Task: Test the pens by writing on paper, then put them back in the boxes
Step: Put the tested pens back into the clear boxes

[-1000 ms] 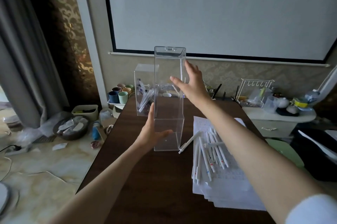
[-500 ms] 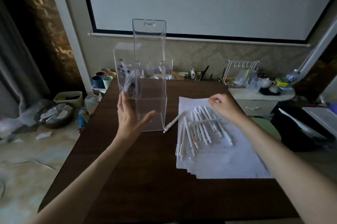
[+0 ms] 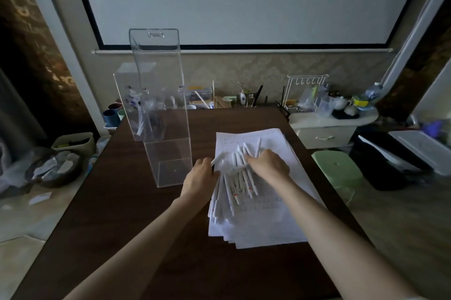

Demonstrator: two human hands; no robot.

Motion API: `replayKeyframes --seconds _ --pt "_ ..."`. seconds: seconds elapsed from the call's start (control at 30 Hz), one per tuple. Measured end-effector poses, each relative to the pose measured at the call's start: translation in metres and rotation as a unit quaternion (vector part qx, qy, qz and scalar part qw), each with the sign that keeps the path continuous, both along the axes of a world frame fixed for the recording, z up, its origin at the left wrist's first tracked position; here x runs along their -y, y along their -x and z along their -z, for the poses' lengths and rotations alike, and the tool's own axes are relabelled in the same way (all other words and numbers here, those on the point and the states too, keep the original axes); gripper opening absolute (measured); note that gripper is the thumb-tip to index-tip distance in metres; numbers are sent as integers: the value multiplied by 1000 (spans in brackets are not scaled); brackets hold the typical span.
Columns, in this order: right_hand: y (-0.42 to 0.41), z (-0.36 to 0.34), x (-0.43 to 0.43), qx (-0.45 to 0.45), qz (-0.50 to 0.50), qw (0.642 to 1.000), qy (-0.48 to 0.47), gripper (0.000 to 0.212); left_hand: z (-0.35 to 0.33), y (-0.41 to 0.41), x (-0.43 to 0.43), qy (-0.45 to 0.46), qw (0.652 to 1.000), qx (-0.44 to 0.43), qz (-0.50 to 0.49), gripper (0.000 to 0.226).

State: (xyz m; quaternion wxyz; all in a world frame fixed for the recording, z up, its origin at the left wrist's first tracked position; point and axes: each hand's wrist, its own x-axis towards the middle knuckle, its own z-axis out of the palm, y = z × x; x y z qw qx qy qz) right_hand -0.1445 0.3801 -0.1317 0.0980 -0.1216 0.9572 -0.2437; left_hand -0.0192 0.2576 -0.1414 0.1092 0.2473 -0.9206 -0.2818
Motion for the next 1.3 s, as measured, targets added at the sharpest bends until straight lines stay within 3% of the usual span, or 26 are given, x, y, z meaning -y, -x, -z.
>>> replayKeyframes --seconds 0.17,0.27,0.33,0.5,0.63,0.73,0.87,1.03,1.17,1.3 --pt "7 4 -6 75 -56 994 64 26 5 12 -7 66 995 68 -8 34" --pt "9 0 -20 98 -115 986 74 45 11 18 -10 13 997 78 -26 35" --pt "6 -2 -25 103 -137 984 55 53 14 21 -11 -21 996 83 -34 48" --pt "-3 0 -15 86 -154 984 11 36 9 25 -8 -23 992 123 -8 71" --pt "-5 -1 -12 120 -144 982 -12 20 11 27 6 -65 990 127 3 53" --pt "-9 -1 -15 97 -148 984 -21 16 12 22 6 -67 991 112 9 34" --pt "-9 2 -24 107 -147 982 58 28 16 14 7 -92 994 58 1 23" --pt "-12 4 -37 115 -140 972 152 36 13 3 3 -113 991 -60 27 27" --pt "-19 -11 -34 68 -135 951 270 37 -27 -13 -5 -165 965 -189 79 26" --pt "-32 -52 -14 6 -148 914 377 32 -97 -32 6 -82 932 -340 95 27"
